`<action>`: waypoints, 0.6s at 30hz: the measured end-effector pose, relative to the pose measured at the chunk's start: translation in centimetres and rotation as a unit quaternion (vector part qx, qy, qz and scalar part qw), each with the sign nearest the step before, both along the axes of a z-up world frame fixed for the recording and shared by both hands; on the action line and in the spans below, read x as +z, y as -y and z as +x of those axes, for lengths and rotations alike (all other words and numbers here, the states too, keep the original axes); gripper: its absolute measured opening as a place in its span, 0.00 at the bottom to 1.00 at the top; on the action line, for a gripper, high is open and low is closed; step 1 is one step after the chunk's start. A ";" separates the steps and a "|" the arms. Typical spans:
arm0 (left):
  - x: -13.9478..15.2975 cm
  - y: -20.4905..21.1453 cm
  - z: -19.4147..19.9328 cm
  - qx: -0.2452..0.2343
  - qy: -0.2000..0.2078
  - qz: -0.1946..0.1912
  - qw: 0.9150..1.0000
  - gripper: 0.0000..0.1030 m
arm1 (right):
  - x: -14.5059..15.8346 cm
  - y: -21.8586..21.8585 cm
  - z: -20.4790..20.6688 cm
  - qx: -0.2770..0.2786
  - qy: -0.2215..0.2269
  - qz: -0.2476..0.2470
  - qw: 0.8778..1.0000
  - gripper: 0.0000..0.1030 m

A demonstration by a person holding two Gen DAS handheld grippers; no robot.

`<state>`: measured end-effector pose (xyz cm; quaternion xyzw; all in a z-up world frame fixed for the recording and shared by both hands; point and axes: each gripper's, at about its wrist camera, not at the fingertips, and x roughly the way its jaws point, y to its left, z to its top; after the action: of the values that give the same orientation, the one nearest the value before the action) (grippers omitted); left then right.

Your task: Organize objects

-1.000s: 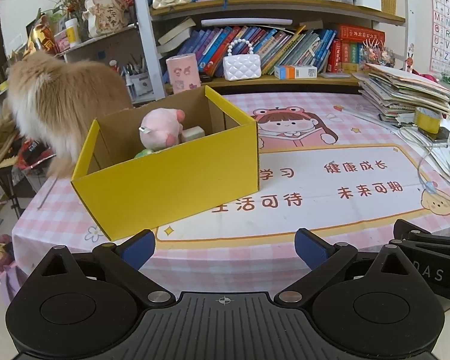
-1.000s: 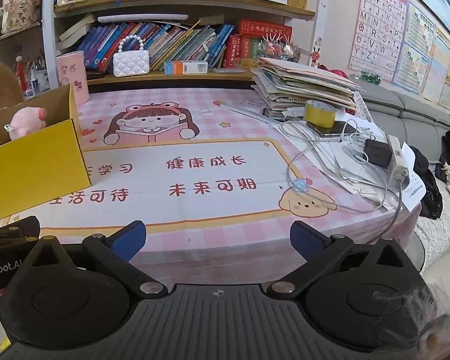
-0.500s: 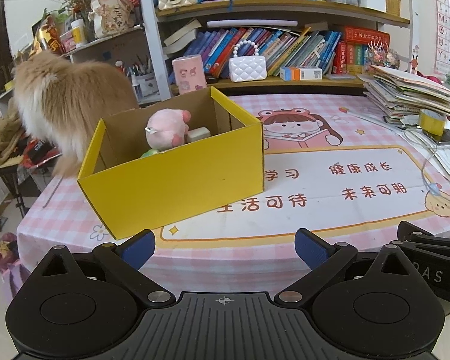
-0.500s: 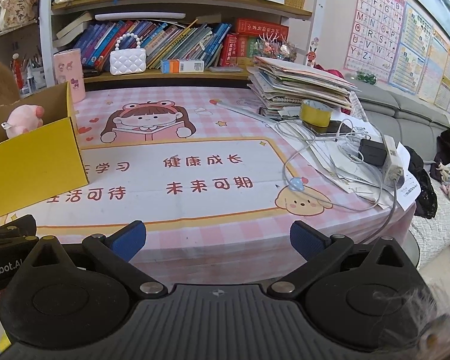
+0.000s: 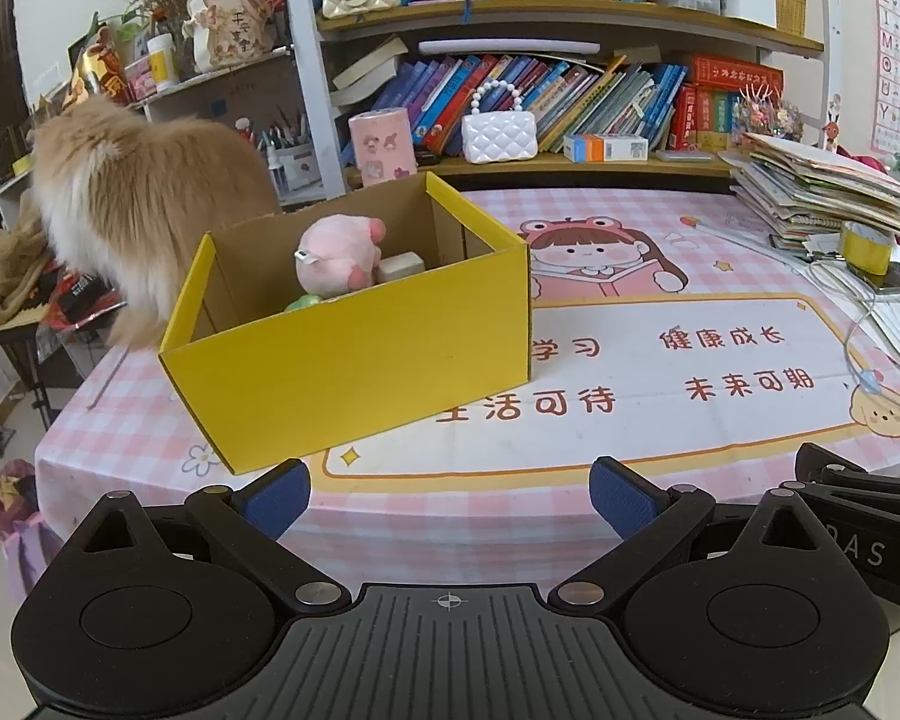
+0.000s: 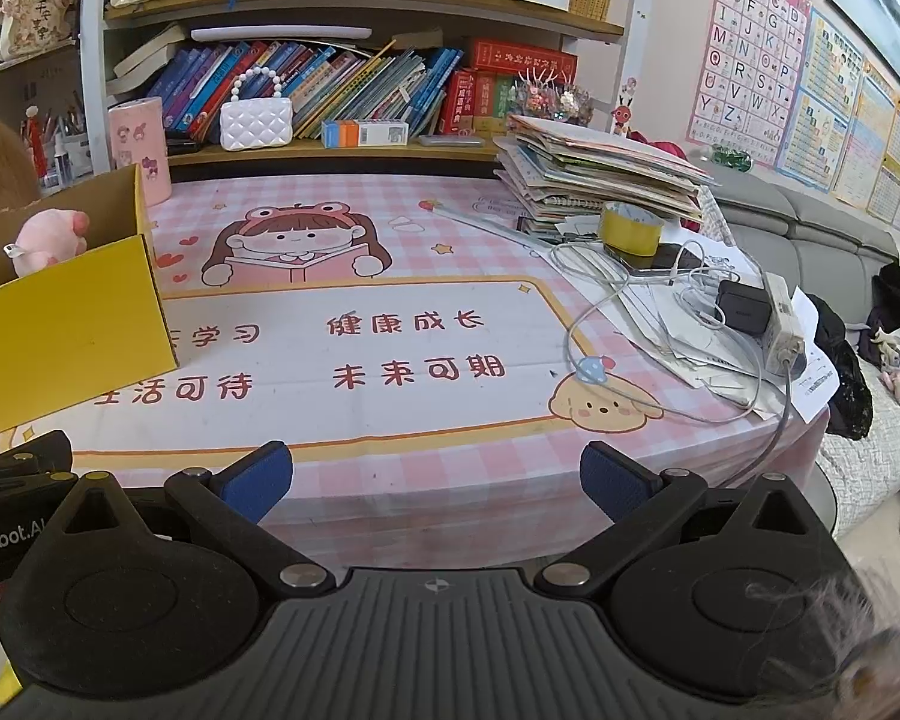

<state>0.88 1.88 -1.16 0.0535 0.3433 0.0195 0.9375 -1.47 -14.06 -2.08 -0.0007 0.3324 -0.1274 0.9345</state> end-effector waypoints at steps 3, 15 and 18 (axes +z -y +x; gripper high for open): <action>0.0 0.0 0.0 0.000 0.000 0.000 1.000 0.98 | 0.0 0.0 0.0 0.000 0.000 -0.001 1.000 1.00; 0.1 0.2 0.2 0.001 -0.003 -0.007 1.000 0.98 | 0.3 0.2 -0.1 -0.007 0.003 -0.007 1.000 1.00; 0.1 0.2 0.4 0.004 -0.009 -0.012 1.000 0.98 | 0.3 0.1 0.1 -0.008 0.001 -0.009 1.000 1.00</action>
<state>1.26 1.64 -1.10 0.0416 0.3524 0.0187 0.9347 -1.38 -14.19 -1.83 -0.0063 0.3304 -0.1375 0.9338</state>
